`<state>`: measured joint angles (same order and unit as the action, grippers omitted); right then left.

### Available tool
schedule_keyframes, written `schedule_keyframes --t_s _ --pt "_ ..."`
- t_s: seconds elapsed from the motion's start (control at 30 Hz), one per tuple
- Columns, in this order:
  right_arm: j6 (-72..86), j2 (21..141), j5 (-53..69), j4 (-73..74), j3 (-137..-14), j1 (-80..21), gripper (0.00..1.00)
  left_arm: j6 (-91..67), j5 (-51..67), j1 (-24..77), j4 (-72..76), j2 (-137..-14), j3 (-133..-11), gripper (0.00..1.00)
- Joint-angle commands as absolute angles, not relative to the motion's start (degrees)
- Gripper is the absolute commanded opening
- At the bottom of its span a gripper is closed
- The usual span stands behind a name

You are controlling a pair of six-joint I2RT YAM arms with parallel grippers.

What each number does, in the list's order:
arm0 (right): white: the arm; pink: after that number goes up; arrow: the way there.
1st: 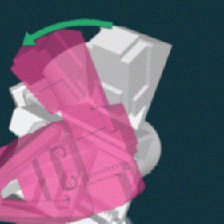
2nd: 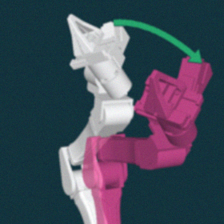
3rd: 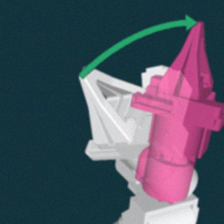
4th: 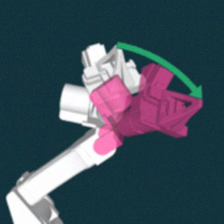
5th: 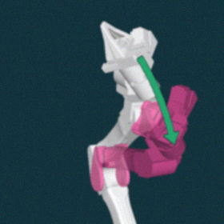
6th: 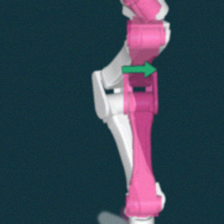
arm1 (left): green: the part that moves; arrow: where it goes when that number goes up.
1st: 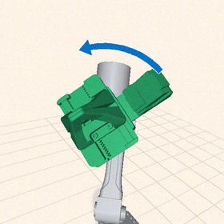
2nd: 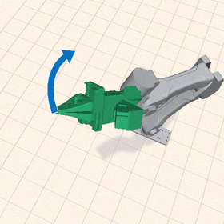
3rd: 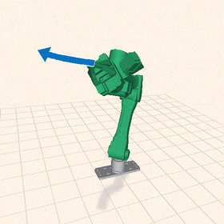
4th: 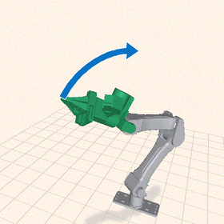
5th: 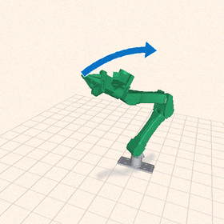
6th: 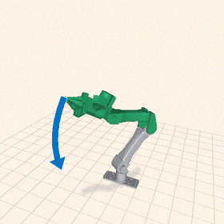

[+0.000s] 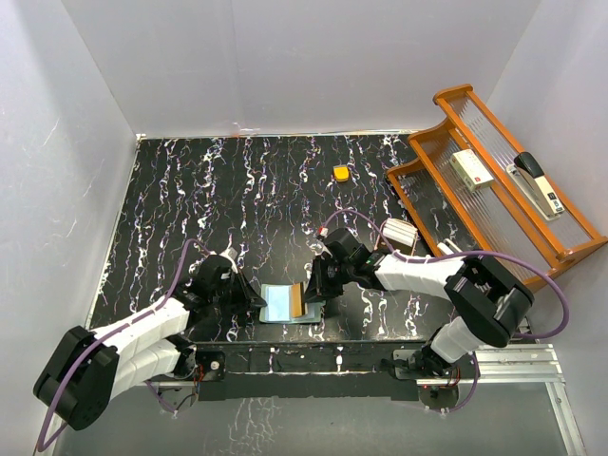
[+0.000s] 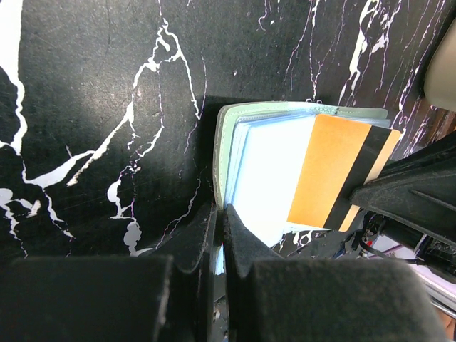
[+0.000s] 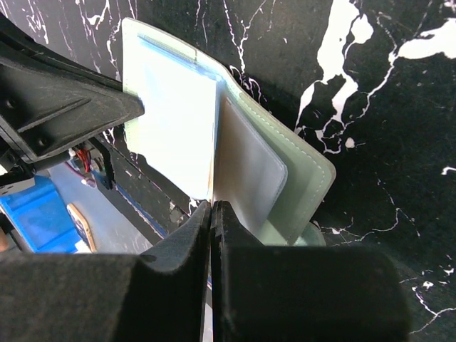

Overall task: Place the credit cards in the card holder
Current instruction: Insert the credit card into the card holder.

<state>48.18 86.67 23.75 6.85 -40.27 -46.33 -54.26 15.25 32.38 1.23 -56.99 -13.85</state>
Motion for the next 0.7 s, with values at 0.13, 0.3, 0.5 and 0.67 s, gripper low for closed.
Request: schedule_keyframes --t_s 0.13,0.3,0.5,0.67 --pt "48.5 87.0 25.0 2.5 -40.1 -46.4 0.00 -54.5 15.8 32.4 1.5 -57.2 -12.7 0.00" --pt "48.3 85.4 23.9 5.2 -42.0 -46.3 0.00 -54.4 15.6 32.4 0.7 -56.6 -12.6 0.00" --pt "47.5 83.6 22.1 7.3 -41.8 -46.3 0.00 -54.5 15.1 32.4 0.4 -56.4 -12.3 0.00" --pt "47.4 84.1 22.3 7.4 -41.8 -46.3 0.00 -54.6 15.0 32.4 0.3 -56.4 -12.5 0.00"
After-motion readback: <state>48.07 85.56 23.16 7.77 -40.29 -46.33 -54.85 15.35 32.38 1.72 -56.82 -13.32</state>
